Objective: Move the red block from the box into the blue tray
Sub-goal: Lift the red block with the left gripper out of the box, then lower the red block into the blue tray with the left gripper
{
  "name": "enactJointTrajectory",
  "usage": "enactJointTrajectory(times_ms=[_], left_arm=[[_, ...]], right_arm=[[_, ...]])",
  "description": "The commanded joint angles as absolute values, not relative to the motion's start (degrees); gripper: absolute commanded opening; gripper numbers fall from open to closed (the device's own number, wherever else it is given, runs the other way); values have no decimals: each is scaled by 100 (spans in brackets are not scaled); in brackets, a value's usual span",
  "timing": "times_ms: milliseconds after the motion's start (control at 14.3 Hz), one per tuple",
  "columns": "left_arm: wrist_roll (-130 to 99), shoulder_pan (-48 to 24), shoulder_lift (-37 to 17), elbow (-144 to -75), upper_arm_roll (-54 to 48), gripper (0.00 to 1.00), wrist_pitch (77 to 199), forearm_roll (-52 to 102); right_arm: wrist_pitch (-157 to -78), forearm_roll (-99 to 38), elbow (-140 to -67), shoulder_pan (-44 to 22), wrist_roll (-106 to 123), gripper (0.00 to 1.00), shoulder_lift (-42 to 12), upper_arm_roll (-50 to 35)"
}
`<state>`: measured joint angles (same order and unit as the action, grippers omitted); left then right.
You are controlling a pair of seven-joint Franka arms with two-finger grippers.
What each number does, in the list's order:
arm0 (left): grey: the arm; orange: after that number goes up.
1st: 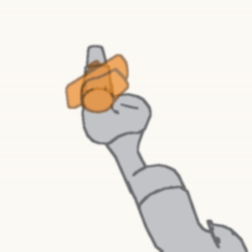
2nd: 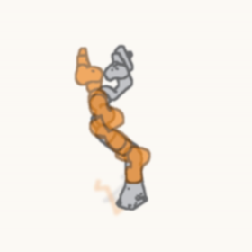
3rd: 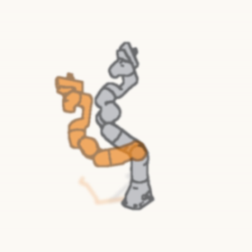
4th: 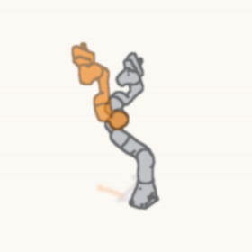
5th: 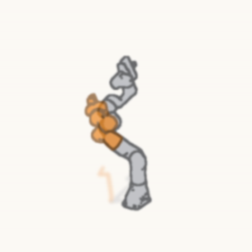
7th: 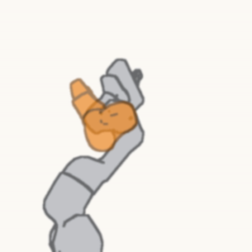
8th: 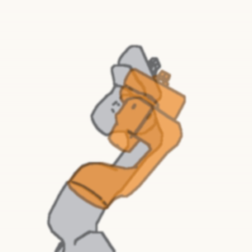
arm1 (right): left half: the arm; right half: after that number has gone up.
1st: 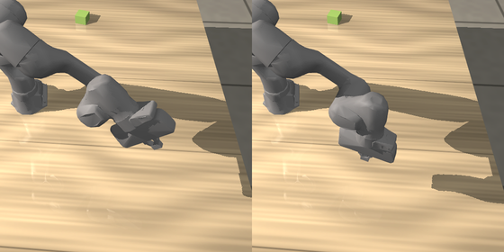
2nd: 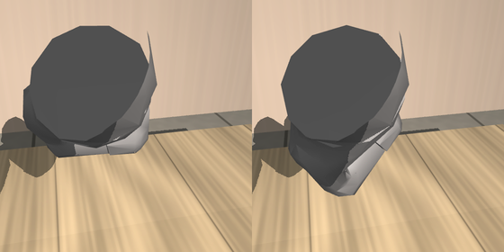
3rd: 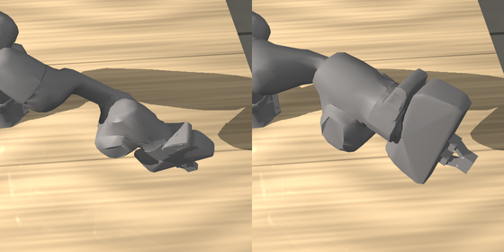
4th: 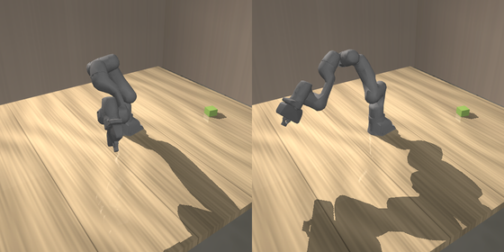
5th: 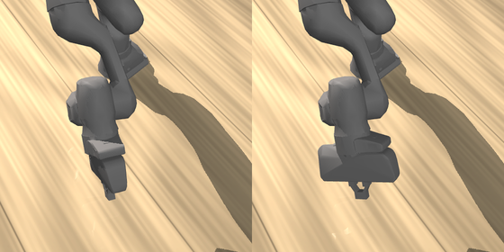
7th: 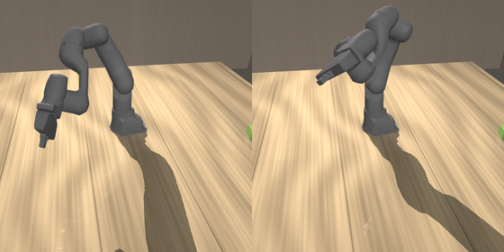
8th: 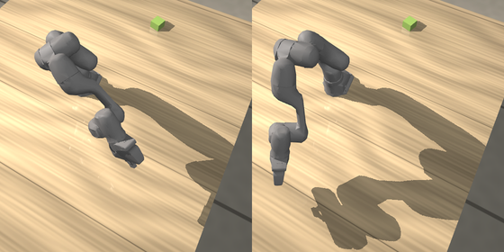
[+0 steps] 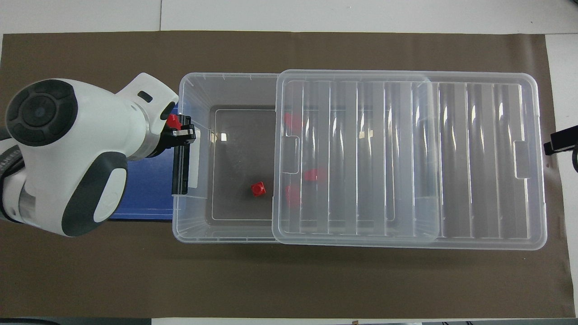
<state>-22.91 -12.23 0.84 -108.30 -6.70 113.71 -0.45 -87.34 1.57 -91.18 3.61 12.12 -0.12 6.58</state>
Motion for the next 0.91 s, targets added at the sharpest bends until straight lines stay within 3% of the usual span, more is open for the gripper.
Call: enactJointTrajectory(times_ms=[0, 70, 140, 837], left_arm=[[-1515, -688, 219, -11065, -694, 0, 11355, 97], [-1225, -529, 228, -11161, -694, 0, 11425, 97], [-1004, -423, 220, -11301, -694, 0, 11591, 97], [623, 26, -228, -13306, -659, 0, 14729, 97]], right_arm=[[-9105, 220, -9606, 457, 2028, 38, 202, 957], [-9184, 220, -9641, 457, 2126, 16, 202, 1062], [-9202, 228, -9668, 466, 2127, 0, 176, 1090], [-10925, 290, -11065, 563, 2400, 0, 44, 1354]])
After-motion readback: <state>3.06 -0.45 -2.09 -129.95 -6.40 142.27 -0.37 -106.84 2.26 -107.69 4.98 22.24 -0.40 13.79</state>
